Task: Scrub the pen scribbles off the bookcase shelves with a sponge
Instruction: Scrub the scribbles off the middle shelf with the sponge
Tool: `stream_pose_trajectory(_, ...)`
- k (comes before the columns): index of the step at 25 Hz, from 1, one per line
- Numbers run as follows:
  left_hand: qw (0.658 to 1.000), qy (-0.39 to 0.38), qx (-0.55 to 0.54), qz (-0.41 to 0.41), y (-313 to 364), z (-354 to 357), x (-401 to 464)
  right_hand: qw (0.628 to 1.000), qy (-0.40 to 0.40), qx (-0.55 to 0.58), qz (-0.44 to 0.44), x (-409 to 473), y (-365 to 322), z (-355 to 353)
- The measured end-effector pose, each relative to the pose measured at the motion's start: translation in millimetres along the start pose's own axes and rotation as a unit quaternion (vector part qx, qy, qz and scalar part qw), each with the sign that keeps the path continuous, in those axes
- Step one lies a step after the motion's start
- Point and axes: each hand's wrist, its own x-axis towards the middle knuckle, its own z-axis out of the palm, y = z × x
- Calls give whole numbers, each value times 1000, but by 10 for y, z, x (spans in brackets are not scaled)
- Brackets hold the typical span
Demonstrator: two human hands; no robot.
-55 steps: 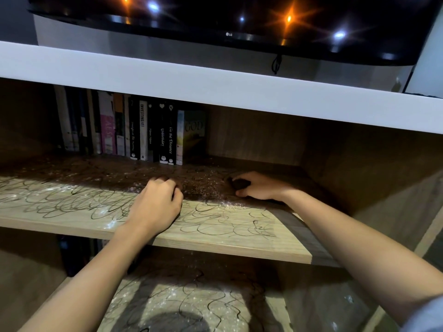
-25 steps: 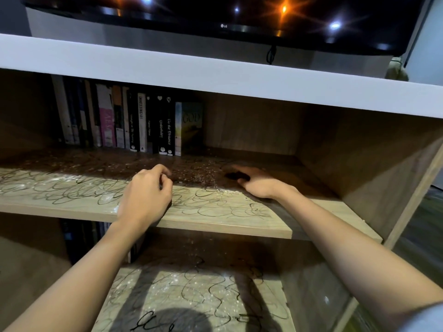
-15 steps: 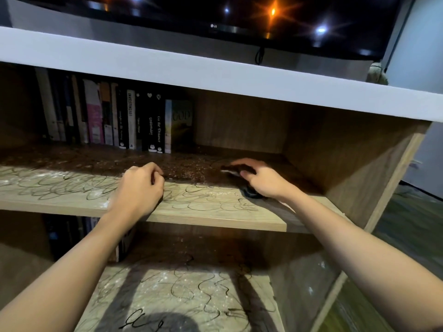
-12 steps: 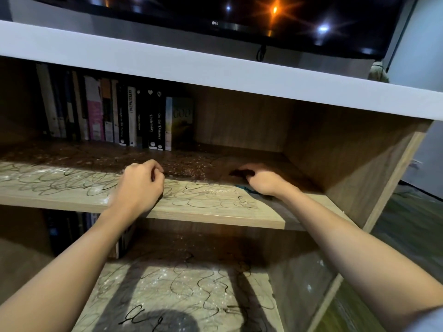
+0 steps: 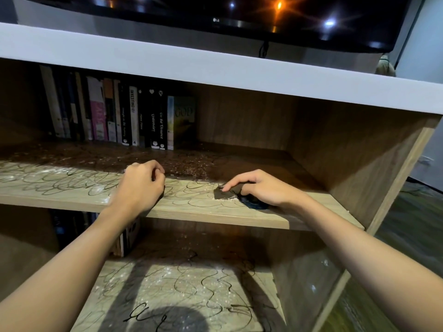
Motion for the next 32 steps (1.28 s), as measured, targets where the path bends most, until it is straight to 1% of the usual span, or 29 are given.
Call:
stream_pose_trajectory(2, 1000, -1, -1, -2, -2, -10, 2, 997, 67, 26, 17, -24, 49, -86)
stream_pose_trajectory(3, 1000, -2, -1, -2, 0, -16, 4, 993, 107, 24, 36, 5, 96, -109)
stream_pose_trajectory(4, 1000, -4, 0, -2, 7, -19, 1, 990, 129, 0, 59, 32, 128, -107)
stream_pose_trajectory(5, 1000, -6, 2, -2, 12, -20, -4, 988, 128, -45, 74, 69, 151, -85)
stream_pose_trajectory(7, 1000, -7, 8, 3, 20, -24, -18, 987, 96, -107, 67, 134, 147, 26)
stream_pose_trajectory(12, 1000, -11, 13, 5, 68, -40, -22, 998, 48, -36, 17, -20, -96, 195)
stream_pose_trajectory(16, 1000, -9, 12, 3, 102, -54, -34, 1000, 8, 27, 2, -325, -203, 235)
stream_pose_trajectory(22, 1000, -12, 10, 1, 98, -65, -18, 995, -18, 0, -101, -766, -271, 266)
stream_pose_trajectory(23, 1000, -12, 13, 3, 94, -60, -17, 995, -1, -6, -102, -778, -260, 201)
stream_pose_trajectory(25, 1000, -12, 18, 3, 80, -51, -13, 995, 61, -21, -80, -739, -191, 61)
stream_pose_trajectory(26, 1000, -13, 18, 1, 77, -49, -10, 995, 65, -28, -73, -711, -160, 24)
stream_pose_trajectory(28, 1000, -14, 17, -2, 71, -56, -7, 994, 26, -46, -90, -693, -148, 73)
stream_pose_trajectory(31, 1000, -12, 15, -3, 78, -62, -15, 990, 20, -48, -133, -739, -166, 183)
stream_pose_trajectory(32, 1000, -11, 14, -4, 84, -67, -17, 988, -2, -73, -137, -744, -176, 202)
